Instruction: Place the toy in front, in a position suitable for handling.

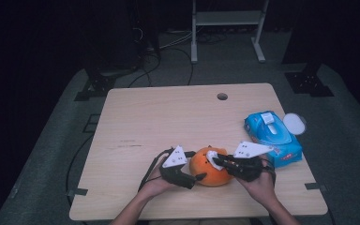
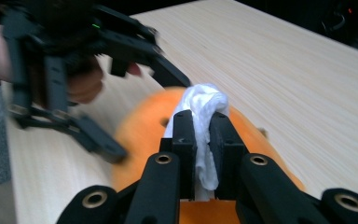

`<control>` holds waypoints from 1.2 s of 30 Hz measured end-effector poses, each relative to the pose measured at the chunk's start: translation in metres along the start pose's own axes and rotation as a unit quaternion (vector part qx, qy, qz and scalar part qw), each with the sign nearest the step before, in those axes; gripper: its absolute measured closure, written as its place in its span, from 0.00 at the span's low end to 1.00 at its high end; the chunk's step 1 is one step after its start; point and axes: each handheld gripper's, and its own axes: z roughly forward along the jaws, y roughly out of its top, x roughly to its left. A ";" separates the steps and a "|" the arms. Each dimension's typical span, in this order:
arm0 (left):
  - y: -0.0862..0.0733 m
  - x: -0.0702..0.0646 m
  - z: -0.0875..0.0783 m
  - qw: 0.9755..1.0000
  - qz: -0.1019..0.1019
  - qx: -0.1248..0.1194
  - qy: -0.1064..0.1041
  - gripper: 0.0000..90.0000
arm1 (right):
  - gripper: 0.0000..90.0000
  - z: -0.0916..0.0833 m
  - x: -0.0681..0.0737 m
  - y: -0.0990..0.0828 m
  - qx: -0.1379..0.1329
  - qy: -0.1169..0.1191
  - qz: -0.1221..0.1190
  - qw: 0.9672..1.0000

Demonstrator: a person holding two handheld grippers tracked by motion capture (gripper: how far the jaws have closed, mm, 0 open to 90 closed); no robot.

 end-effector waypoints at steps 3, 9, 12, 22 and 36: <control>-0.008 0.006 0.001 0.999 -0.037 0.007 -0.026 0.16 | 0.90 -0.001 -0.003 -0.002 0.001 0.003 0.009 1.000; -0.001 0.000 0.000 1.000 -0.010 0.005 -0.017 0.34 | 0.90 0.009 0.021 0.005 0.004 0.035 -0.022 0.999; -0.001 -0.002 0.001 1.000 0.007 0.010 -0.012 0.35 | 0.90 0.014 0.033 0.008 0.006 0.051 -0.042 0.998; 0.000 0.001 0.004 0.998 -0.046 -0.006 -0.039 0.14 | 0.90 0.003 0.004 0.002 0.007 0.019 0.004 1.000; 0.008 -0.021 0.005 0.998 0.055 -0.016 -0.001 0.29 | 0.90 -0.001 -0.001 0.008 0.012 -0.006 -0.005 1.000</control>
